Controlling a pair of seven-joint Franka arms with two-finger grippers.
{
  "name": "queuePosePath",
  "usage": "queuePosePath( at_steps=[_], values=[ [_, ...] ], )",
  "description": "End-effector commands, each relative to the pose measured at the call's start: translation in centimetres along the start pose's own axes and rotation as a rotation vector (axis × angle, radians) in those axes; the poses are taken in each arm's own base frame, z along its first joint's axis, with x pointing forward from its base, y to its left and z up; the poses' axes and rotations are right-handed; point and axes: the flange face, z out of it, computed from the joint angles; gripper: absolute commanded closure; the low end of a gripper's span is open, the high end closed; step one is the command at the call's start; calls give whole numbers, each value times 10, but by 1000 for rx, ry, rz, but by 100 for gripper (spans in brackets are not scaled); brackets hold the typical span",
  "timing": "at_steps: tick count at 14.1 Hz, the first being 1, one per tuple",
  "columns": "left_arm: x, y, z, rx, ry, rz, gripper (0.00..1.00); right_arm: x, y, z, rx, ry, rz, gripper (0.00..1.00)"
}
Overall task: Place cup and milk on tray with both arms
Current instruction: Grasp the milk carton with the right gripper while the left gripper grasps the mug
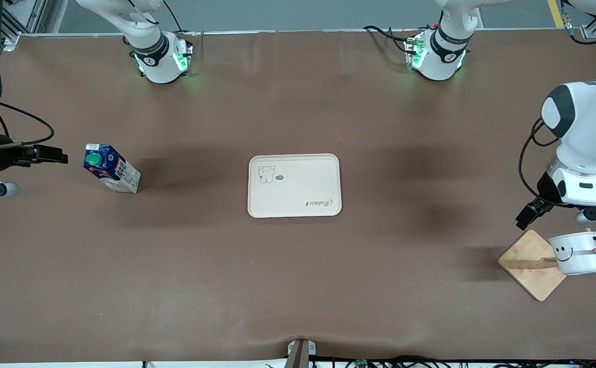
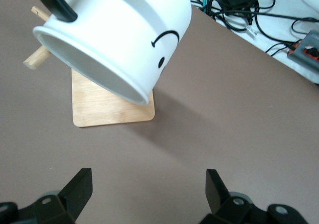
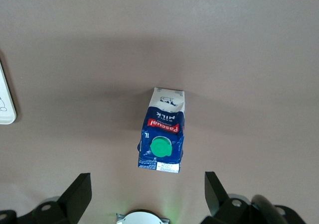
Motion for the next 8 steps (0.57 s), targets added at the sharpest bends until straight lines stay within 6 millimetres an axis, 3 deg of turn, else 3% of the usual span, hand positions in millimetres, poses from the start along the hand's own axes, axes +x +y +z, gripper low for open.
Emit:
queuePosePath(
  at_steps=[1,4,5,8],
  values=[
    [1,0,3,-23,58,-11,0,-17,-12,24,-26,1,55,0],
    [8,-12,21,-29,143,61,0,-29,-17,78,-32,39,92,0],
    [13,-21,26,-25,170,82,0,-30,-15,85,-32,35,94,0],
    [17,-21,28,-38,213,126,0,-32,-10,110,-26,-5,203,0]
  ],
)
